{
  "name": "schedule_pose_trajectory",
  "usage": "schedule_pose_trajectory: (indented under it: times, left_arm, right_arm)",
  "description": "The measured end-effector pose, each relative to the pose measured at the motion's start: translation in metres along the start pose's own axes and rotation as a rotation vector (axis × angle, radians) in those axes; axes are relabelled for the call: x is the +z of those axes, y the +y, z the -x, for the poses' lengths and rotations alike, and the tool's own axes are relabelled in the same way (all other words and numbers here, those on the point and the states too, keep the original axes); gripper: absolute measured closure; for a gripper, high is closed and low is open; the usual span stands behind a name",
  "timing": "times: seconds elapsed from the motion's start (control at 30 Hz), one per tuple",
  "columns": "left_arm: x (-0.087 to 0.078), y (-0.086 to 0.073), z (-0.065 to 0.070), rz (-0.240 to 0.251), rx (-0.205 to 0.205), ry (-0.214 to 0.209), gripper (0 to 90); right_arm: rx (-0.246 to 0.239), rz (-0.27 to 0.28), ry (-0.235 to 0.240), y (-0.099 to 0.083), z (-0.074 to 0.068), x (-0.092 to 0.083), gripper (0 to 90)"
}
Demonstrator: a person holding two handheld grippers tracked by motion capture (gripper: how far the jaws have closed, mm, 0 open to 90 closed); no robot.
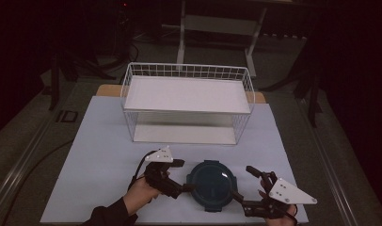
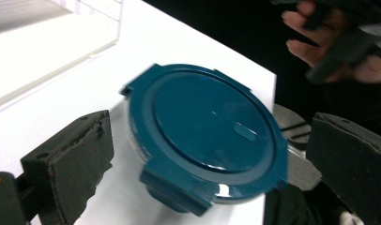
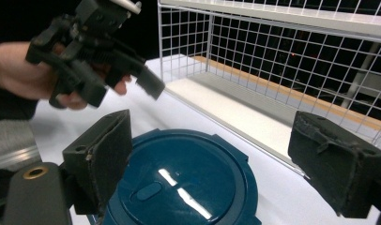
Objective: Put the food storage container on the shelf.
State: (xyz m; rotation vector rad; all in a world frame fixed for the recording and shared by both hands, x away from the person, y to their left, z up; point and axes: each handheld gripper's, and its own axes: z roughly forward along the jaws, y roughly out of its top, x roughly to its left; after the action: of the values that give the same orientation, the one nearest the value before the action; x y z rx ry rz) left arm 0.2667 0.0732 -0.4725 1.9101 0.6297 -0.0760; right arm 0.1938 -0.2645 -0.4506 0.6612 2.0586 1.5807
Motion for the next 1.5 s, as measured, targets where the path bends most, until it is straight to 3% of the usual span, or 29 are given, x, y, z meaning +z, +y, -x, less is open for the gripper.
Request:
schedule_pose_trajectory:
  times: [0.13,0.17,0.23,0.33,0.4,0.47,0.53,0.57,0.63,0.67,0.7,0.83,0.93,1.07,1.13,1.2,1.33,1.47,1.5]
  left_arm:
    - [0.003,-0.001,-0.006,-0.032,-0.058,0.024,2.3]
    - [0.004,-0.003,-0.008,-0.027,-0.072,0.024,2.4]
    - [0.006,-0.005,-0.011,-0.051,-0.105,0.027,3.5]
    - [0.011,-0.009,-0.016,-0.096,-0.184,0.003,3.5]
    - [0.016,-0.013,-0.02,-0.123,-0.243,-0.027,3.5]
    - [0.02,-0.017,-0.023,-0.14,-0.297,-0.026,3.6]
    - [0.024,-0.02,-0.027,-0.167,-0.371,-0.063,3.8]
    - [0.026,-0.02,-0.028,-0.179,-0.412,-0.063,4.8]
    - [0.028,-0.022,-0.032,-0.2,-0.463,-0.078,5.9]
    - [0.028,-0.023,-0.034,-0.206,-0.485,-0.084,6.7]
    - [0.028,-0.024,-0.036,-0.211,-0.509,-0.098,10.4]
    - [0.027,-0.027,-0.04,-0.223,-0.588,-0.108,23.5]
    - [0.026,-0.029,-0.042,-0.23,-0.624,-0.121,35.8]
    - [0.028,-0.032,-0.044,-0.237,-0.666,-0.174,43.9]
    - [0.028,-0.031,-0.044,-0.243,-0.667,-0.177,47.6]
    - [0.029,-0.034,-0.045,-0.231,-0.695,-0.188,49.4]
    - [0.029,-0.032,-0.043,-0.235,-0.669,-0.175,50.0]
    - [0.027,-0.03,-0.037,-0.225,-0.617,-0.17,53.2]
    - [0.027,-0.03,-0.037,-0.225,-0.617,-0.17,54.2]
  right_arm:
    - [-0.016,0.016,-0.028,0.002,0.0,-0.002,15.3]
    - [-0.018,-0.003,-0.041,0.003,0.0,-0.002,16.7]
    - [0.022,0.002,-0.02,0.003,0.003,-0.004,16.9]
    - [0.026,-0.027,-0.065,0.002,0.005,-0.005,16.6]
    - [0.039,-0.03,-0.062,0.001,0.006,-0.006,13.5]
    - [0.041,-0.028,-0.076,0.001,0.006,-0.009,11.8]
    - [0.056,-0.036,-0.077,0.003,0.007,-0.011,11.0]
    - [0.062,-0.039,-0.085,0.003,0.007,-0.012,10.6]
    - [0.09,-0.052,-0.07,0.002,0.007,-0.012,10.0]
    - [0.103,-0.06,-0.099,0.002,0.006,-0.012,10.0]
    - [0.111,-0.069,-0.118,0.001,0.005,-0.011,10.0]
    - [0.122,-0.094,-0.099,-0.001,0.003,-0.008,9.4]
    - [0.127,-0.092,-0.086,-0.001,0.003,-0.007,9.5]
    - [0.125,-0.103,-0.085,-0.002,0.002,-0.007,9.5]
    - [0.123,-0.108,-0.085,-0.002,0.002,-0.007,9.5]
    - [0.131,-0.12,-0.081,-0.003,0.003,-0.006,9.9]
    - [0.164,-0.141,-0.076,-0.005,0.005,-0.005,12.0]
    - [0.281,-0.2,-0.035,-0.012,0.018,-0.001,13.7]
    - [0.281,-0.2,-0.035,-0.012,0.018,-0.001,13.7]
